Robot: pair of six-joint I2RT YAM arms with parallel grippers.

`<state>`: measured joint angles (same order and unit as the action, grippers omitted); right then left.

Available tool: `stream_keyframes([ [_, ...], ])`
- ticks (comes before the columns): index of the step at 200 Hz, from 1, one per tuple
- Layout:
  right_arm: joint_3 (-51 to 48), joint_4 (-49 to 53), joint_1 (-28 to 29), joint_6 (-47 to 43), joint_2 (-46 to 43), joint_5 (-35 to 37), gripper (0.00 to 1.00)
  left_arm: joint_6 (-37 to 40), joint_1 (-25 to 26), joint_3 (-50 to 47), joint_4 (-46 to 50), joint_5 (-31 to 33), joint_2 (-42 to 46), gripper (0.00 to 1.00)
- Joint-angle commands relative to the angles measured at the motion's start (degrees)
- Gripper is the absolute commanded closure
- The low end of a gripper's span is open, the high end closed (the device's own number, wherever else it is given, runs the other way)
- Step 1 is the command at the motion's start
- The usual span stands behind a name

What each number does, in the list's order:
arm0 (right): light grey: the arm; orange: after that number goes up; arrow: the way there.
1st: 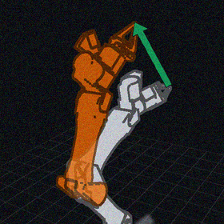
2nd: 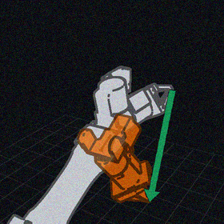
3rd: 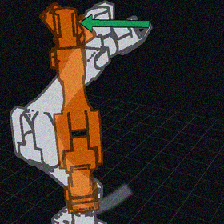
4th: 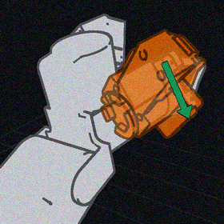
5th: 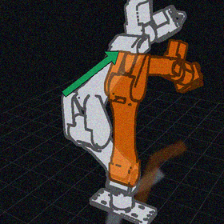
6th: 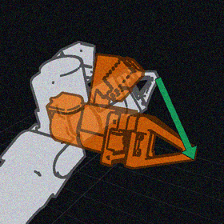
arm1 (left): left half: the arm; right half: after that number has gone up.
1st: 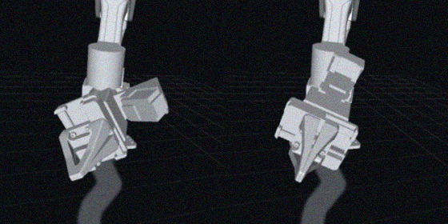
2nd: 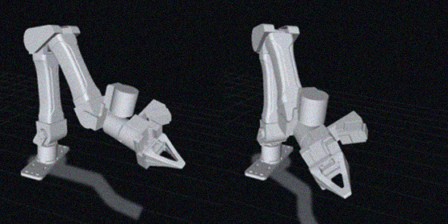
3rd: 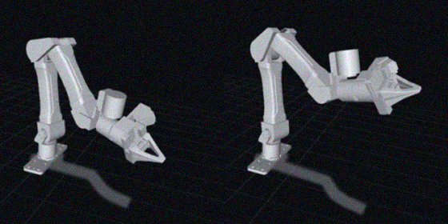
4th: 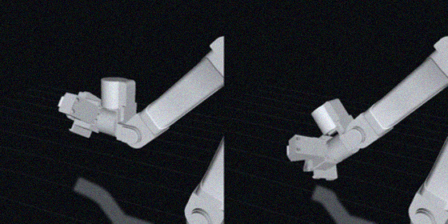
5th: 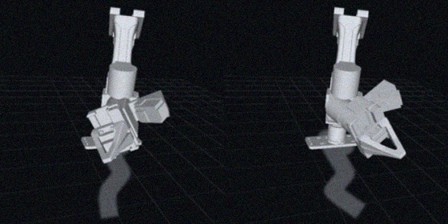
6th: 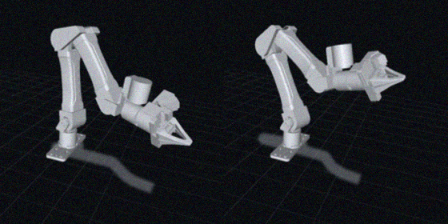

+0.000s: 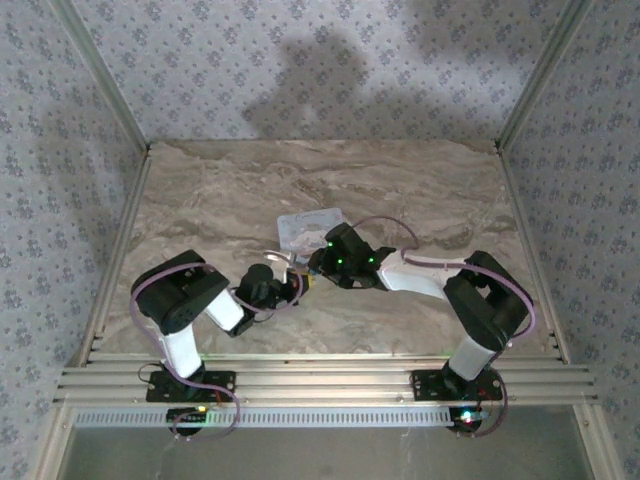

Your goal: Unlock the padlock with the key

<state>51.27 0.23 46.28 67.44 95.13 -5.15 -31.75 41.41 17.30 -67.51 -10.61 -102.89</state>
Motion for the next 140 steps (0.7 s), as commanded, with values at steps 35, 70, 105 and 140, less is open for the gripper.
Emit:
stream_keyframes([
  [35, 0.39, -2.71, 0.4, -0.47, 3.58, 1.23, 0.49, -3.51, -2.17, -0.07, 2.9, -8.87, 1.13, 1.0],
  [70, 1.06, -3.91, 0.45, -0.12, 5.8, 0.59, 0.5, -3.5, -2.58, 0.58, 4.2, -10.8, 2.06, 1.0],
  [105, 1.95, -3.85, 0.56, -0.36, 6.82, 0.01, 0.53, -3.15, -3.17, 0.74, 5.62, -12.0, 3.0, 1.0],
  [140, 2.74, -2.72, 0.61, -1.09, 7.0, -0.05, 0.54, -1.51, -3.6, 1.37, 9.68, -12.59, 5.09, 1.0],
])
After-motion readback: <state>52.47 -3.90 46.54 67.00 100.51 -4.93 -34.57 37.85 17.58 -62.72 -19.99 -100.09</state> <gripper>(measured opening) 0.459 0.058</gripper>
